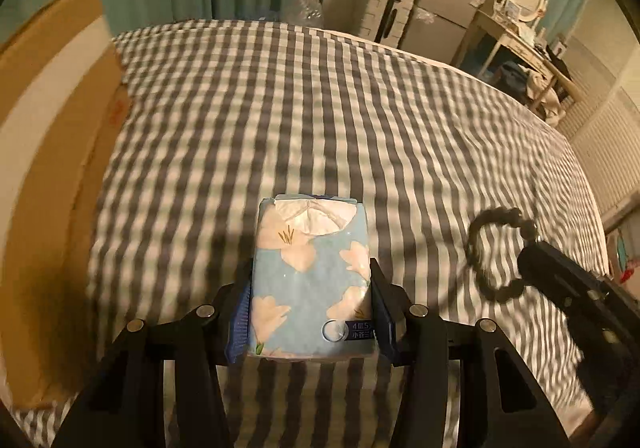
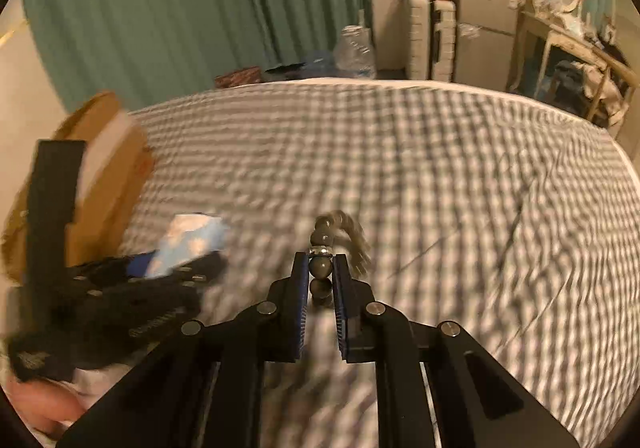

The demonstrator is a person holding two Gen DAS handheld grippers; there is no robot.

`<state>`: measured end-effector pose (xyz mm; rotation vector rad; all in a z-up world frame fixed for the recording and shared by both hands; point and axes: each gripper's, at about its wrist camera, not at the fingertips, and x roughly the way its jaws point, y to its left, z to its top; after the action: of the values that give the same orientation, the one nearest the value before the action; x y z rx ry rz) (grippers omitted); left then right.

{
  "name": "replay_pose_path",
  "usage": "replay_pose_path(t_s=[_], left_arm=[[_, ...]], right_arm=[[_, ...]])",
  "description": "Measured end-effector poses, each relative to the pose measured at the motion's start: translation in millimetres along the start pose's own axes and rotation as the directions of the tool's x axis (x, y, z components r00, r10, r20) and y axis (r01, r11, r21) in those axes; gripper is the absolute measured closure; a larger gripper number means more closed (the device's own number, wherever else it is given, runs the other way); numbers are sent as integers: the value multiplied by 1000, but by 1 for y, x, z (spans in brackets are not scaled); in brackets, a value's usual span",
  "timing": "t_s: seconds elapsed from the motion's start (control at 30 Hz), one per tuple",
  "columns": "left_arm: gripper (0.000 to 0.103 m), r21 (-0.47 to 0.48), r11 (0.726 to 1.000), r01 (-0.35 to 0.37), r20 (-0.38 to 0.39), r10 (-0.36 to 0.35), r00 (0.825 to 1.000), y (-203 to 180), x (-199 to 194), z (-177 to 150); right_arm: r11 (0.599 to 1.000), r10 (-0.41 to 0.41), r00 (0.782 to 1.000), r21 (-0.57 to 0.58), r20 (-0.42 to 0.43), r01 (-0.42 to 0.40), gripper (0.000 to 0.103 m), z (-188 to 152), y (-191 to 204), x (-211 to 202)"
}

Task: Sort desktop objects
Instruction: 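Carry the tissue pack and bracelet to the cardboard box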

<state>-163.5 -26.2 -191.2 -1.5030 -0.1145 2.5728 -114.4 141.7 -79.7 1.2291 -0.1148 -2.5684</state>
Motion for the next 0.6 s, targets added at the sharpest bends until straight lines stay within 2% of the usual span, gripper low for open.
replay_pose_path(t_s=[0.1, 0.23, 0.3, 0.43, 0.6], left_arm=[[51, 1, 1000, 8, 24, -8, 1000, 13, -27, -9], [51, -38, 998, 41, 89, -37, 995, 35, -75, -1], [51, -44, 998, 52, 149, -45, 988, 48, -106, 7], [51, -31, 999, 39, 247, -30, 968, 85, -161, 29], [51, -9, 1000, -28, 309, 30, 951, 142, -215, 62]], right_arm=[[999, 44, 999, -19, 19, -43, 92, -6, 30, -27], [994, 81, 995, -74, 64, -76, 92, 2, 68, -65], [990, 65, 994, -129, 92, -53, 92, 7, 93, -82], [976, 89, 984, -211, 152, -56, 92, 28, 145, -116], [959, 162, 970, -261, 184, -111, 92, 54, 211, -137]])
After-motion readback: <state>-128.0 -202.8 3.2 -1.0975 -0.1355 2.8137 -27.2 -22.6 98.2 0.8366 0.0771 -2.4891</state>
